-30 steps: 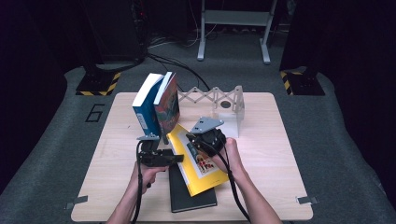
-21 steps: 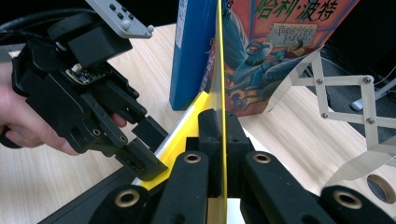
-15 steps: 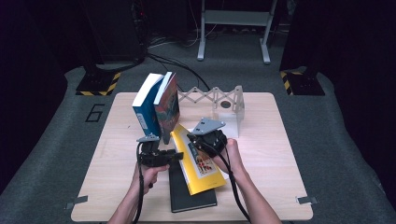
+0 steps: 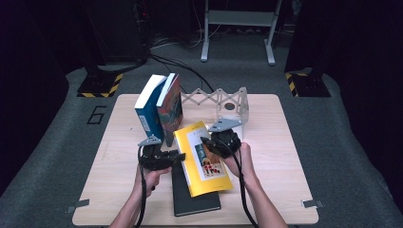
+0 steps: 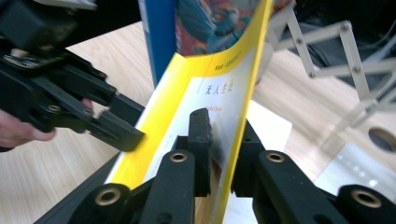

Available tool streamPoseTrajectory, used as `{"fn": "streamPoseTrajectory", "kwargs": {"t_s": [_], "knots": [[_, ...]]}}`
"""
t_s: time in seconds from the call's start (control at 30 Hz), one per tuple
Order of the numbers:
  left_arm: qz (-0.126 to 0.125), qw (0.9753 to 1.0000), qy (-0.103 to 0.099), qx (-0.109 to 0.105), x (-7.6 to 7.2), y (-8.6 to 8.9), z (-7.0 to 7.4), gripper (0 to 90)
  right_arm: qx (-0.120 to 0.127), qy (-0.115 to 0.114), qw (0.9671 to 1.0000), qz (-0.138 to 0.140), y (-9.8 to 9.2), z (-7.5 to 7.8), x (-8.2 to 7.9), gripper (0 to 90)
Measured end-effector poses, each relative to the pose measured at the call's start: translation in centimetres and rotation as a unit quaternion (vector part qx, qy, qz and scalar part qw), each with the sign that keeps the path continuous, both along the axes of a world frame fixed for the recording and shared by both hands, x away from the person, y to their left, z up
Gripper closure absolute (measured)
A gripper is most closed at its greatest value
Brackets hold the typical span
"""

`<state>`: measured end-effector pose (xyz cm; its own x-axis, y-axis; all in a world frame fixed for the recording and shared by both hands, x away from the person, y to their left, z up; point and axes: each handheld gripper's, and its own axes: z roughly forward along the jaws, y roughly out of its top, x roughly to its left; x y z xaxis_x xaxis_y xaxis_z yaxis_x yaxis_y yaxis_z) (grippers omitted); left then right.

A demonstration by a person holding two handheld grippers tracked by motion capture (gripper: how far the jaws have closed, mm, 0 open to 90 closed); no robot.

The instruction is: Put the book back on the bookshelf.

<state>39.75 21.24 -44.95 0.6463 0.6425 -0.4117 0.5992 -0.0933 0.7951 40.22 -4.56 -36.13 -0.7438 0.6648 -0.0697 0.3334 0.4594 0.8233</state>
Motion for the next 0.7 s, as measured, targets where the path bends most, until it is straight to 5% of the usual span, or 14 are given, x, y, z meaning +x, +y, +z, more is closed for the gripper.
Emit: {"fn": "streamPoseTrajectory", "kwargs": {"t_s": [0.17, 0.33, 0.4, 0.53, 0.7], "knots": [[-0.003, 0.9998, -0.021, 0.006, -0.4, -0.1, 0.5, 63.1, -0.009, 0.056, 0.9978, -0.033, -1.2, -1.5, 1.0, 57.7], [-0.007, 0.9994, -0.032, 0.012, -0.5, -0.2, 0.9, 63.6, -0.011, 0.127, 0.9908, -0.043, -2.2, -3.7, 2.5, 29.1], [-0.007, 0.9994, -0.032, 0.012, -0.5, -0.2, 0.9, 63.6, -0.024, 0.163, 0.9851, -0.050, -2.1, -4.5, 3.0, 15.3], [-0.008, 0.9991, -0.040, 0.013, -0.7, -0.2, 1.0, 64.0, -0.023, 0.222, 0.9738, -0.045, -2.2, -6.4, 4.0, 14.5], [-0.017, 0.9977, -0.062, 0.022, -0.8, -0.3, 1.5, 64.6, 0.006, 0.255, 0.9664, -0.031, -2.2, -7.5, 4.7, 19.4]]}}
